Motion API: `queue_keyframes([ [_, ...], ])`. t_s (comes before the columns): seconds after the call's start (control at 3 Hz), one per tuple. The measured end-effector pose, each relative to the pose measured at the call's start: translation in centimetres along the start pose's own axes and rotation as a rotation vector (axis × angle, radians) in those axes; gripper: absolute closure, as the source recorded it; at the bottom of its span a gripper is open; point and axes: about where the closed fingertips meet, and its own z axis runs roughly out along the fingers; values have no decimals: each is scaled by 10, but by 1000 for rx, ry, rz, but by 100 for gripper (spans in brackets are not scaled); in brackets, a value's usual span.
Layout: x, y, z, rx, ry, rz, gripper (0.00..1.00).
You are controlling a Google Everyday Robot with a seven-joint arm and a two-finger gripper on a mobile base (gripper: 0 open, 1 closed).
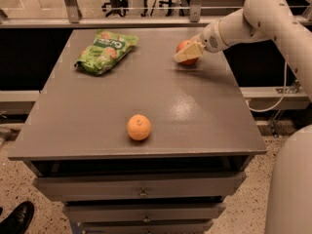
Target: Move apple near orange
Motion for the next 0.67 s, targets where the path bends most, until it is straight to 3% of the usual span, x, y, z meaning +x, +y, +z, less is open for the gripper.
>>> queue_keyframes([
  [0.33, -1, 5, -6, -8, -24, 5, 58],
  [0.67, -17, 9, -42, -2, -72, -13, 82],
])
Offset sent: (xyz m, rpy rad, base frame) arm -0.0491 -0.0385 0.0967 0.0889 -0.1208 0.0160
